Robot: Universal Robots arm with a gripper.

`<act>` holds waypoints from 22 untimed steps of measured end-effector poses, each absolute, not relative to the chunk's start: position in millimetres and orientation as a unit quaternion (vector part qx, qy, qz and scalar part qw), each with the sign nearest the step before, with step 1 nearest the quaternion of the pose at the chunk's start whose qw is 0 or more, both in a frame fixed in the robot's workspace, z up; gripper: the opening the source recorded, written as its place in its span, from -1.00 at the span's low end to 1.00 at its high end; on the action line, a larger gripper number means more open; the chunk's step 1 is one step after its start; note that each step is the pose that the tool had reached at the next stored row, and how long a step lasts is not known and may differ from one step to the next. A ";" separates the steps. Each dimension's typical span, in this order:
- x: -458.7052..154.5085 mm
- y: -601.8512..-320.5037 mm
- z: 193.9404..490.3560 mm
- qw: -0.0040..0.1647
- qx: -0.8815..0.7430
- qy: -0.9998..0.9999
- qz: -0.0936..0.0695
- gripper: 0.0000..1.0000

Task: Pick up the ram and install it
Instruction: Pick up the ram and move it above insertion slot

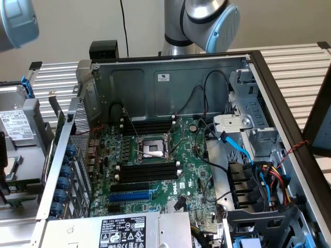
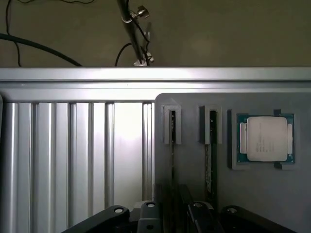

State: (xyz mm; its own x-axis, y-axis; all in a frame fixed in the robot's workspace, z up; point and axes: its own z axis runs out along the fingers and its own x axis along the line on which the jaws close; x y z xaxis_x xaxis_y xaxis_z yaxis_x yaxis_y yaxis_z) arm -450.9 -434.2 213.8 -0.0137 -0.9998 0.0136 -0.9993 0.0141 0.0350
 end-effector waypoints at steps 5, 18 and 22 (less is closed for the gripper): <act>-450.8 -434.2 213.5 0.017 0.702 -0.712 -0.008 -0.46; -450.7 -432.6 211.9 0.015 0.702 -0.712 0.002 -0.46; -450.9 -432.4 211.8 0.014 0.702 -0.712 0.003 -0.46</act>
State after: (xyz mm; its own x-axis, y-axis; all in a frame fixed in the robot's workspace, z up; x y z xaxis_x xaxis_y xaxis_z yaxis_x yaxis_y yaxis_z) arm -450.9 -432.4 211.8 -0.0133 -0.9996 0.0250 -0.9998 0.0136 0.0149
